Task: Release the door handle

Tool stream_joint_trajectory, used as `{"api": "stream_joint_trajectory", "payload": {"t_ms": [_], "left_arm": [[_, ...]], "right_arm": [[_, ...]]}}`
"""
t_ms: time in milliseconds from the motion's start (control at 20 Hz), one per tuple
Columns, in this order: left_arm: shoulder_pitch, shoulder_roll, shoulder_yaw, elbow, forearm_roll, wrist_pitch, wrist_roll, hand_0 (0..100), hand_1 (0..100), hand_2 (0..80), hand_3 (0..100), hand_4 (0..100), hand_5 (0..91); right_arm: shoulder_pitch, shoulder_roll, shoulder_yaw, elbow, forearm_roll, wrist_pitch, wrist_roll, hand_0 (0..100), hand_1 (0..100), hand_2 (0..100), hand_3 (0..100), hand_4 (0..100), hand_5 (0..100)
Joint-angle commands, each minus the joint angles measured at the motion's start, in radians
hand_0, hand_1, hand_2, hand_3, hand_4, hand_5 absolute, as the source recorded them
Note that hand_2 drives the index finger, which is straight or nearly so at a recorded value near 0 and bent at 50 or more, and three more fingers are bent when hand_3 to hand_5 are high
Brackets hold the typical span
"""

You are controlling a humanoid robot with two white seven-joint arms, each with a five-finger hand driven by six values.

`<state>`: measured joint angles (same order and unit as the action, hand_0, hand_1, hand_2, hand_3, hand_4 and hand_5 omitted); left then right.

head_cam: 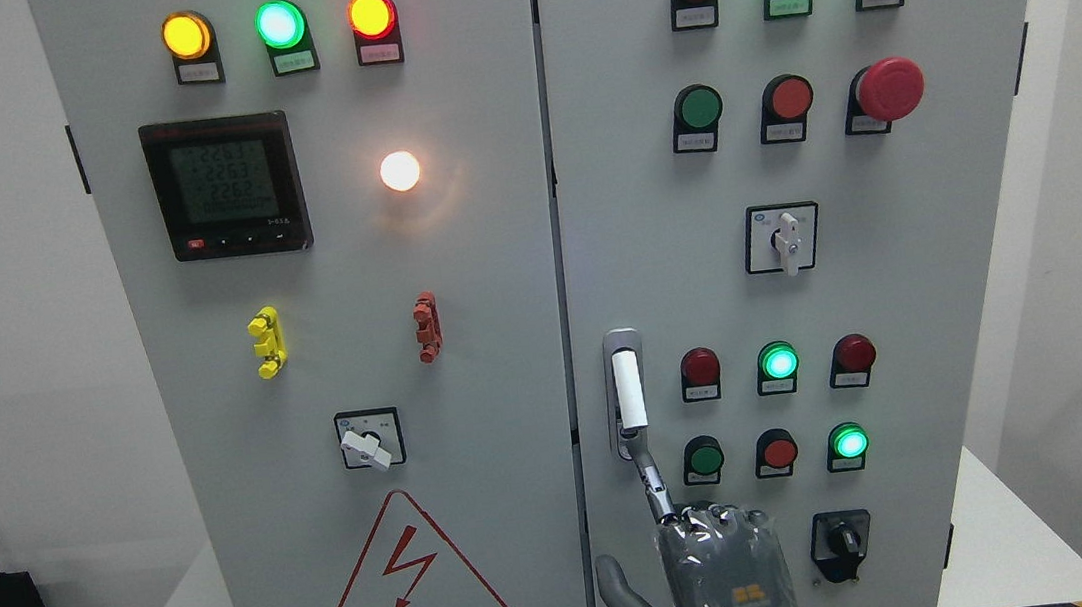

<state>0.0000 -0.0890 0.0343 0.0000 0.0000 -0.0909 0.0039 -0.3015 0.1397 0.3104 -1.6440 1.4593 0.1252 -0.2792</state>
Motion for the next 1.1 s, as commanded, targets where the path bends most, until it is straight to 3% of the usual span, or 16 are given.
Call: {"api": "stream_joint_trajectory", "payload": {"t_ms": [0,50,301,351,401,551,1053], "left_arm": [[-0.015,0.000,0.001,0.023,-0.029,0.000,-0.001,12,39,0.0,0,0,0.0],[-0.015,0.000,0.001,0.023,-0.029,0.000,-0.001,12,39,0.0,0,0,0.0],[-0.015,0.000,0.001,0.023,-0.029,0.000,-0.001,12,39,0.0,0,0,0.0],[-0.015,0.000,0.001,0.025,-0.028,0.000,-0.001,12,39,0.0,0,0,0.0],[-0.015,0.000,0.001,0.025,-0.029,0.000,-0.001,12,39,0.0,0,0,0.0],[-0.015,0.000,0.001,0.025,-0.029,0.000,-0.001,12,39,0.0,0,0,0.0],[-0.015,0.000,0.001,0.023,-0.029,0.000,-0.001,12,39,0.0,0,0,0.0]], "right_arm": [[-0.001,0.001,-0.010,-0.011,-0.008,0.001,-0.008,37,41,51,100,93,98],[-0.001,0.001,-0.010,-0.014,-0.020,0.001,-0.008,37,41,52,100,93,98],[-0.001,0.001,-0.025,-0.019,-0.048,0.001,-0.014,47,38,76,100,92,97],[-0.001,0.001,-0.027,-0.019,-0.050,-0.001,-0.015,47,37,78,100,93,97],[-0.001,0.001,-0.037,-0.019,-0.051,-0.001,-0.015,47,35,86,100,100,97],[-0.004,0.001,-0.039,-0.031,-0.074,-0.001,-0.014,44,32,96,100,100,97],[-0.057,0.006,-0.047,-0.031,-0.077,0.001,-0.011,33,32,100,100,100,97]]}}
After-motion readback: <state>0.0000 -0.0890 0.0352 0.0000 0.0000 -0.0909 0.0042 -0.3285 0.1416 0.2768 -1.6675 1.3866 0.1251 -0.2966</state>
